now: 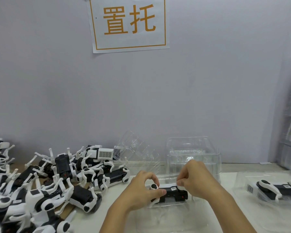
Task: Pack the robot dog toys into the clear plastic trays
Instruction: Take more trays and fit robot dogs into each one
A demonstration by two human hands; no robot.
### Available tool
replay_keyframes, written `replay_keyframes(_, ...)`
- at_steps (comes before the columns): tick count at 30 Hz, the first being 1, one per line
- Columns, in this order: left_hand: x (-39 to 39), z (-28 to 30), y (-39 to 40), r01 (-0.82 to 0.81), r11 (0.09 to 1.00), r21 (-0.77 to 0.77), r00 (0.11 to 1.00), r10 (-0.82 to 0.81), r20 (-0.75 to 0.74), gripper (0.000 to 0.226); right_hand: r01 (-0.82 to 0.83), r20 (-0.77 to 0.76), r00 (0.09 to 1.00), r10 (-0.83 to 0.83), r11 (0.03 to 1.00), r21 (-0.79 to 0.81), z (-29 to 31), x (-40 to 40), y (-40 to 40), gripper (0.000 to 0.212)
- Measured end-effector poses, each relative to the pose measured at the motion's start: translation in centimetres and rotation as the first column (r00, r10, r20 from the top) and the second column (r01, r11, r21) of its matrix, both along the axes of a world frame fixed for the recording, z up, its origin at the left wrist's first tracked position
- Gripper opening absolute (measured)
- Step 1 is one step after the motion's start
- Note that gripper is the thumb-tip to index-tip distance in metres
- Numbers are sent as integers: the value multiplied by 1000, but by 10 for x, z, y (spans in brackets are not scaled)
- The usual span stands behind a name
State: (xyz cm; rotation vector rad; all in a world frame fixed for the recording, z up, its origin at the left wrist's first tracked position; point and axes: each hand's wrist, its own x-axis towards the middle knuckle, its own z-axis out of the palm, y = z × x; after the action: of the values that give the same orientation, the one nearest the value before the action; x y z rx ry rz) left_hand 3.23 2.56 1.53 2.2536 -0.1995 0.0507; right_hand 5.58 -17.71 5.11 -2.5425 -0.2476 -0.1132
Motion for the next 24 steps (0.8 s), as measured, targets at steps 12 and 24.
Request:
replay_keyframes(12, 7, -3, -1, -84, 977, -195, 996, 86, 2, 19, -73, 62, 995, 74, 997, -16, -5, 0, 5, 12)
replay_keyframes(24, 13, -18, -3, -250, 815, -523, 964, 257, -61, 28, -298, 150, 945, 291, 954, 23, -22, -14, 61, 19)
